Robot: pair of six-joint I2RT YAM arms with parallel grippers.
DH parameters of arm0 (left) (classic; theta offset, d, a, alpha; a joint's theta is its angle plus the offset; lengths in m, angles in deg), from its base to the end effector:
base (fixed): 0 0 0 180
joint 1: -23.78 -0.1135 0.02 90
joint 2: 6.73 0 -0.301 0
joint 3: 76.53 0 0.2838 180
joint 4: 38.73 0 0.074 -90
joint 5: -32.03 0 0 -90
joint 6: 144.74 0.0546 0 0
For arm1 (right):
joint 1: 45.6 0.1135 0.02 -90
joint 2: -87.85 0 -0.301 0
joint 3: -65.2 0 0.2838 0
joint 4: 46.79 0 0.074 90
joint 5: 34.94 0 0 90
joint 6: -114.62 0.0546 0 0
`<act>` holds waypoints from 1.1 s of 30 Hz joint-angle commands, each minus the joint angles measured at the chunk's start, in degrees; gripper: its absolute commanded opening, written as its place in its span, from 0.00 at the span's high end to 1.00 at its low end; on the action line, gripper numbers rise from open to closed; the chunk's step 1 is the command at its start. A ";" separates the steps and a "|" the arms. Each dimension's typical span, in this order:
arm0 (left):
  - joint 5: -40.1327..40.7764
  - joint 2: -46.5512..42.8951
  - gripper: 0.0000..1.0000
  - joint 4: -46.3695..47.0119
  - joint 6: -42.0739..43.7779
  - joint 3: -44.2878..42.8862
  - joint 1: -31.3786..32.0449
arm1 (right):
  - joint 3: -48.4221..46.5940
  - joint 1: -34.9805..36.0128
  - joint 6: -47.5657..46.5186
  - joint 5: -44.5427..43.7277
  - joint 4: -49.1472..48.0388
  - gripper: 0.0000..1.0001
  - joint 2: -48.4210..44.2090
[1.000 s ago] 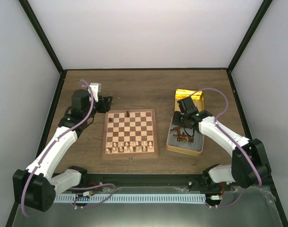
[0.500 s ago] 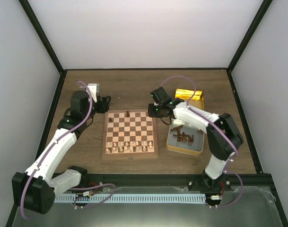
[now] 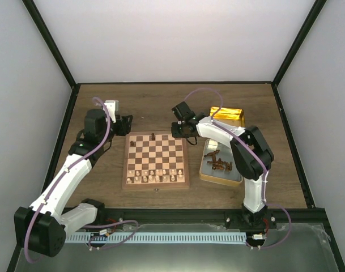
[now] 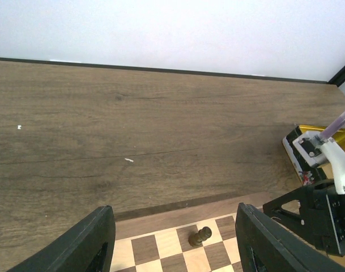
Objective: Set up the chess pieces on the board
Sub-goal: Place the chess piece on the chessboard, then pick up the chess piece from the storage box.
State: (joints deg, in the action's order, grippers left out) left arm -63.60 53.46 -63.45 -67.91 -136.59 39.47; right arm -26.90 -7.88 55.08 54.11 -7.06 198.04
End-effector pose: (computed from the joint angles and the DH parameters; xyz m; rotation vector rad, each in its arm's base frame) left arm 0.2591 -0.0783 0.3201 0.1082 2.0244 -0.4191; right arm 0.3661 0.2820 0.1990 -0.1607 2.6329 0.4084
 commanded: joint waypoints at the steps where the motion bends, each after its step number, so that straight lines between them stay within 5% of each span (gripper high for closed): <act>1: -0.17 -0.59 0.40 0.49 0.46 0.46 0.05 | -3.21 0.52 -0.69 -1.59 2.15 0.86 1.26; 19: -0.35 -0.24 0.40 0.73 0.27 0.70 0.05 | -2.89 0.25 0.36 -0.60 1.25 0.65 -3.53; 26: -0.94 -0.76 0.40 1.20 0.16 0.67 0.05 | 11.31 -3.65 5.35 -4.64 -0.44 0.64 -18.79; 33: -2.53 -1.03 0.39 2.74 -0.21 0.55 0.05 | 24.25 -6.34 10.52 -7.31 9.82 0.64 -31.13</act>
State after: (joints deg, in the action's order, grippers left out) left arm -64.58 53.39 -63.28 -67.91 -136.17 39.47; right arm -7.65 -14.05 61.46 49.49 -4.81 170.48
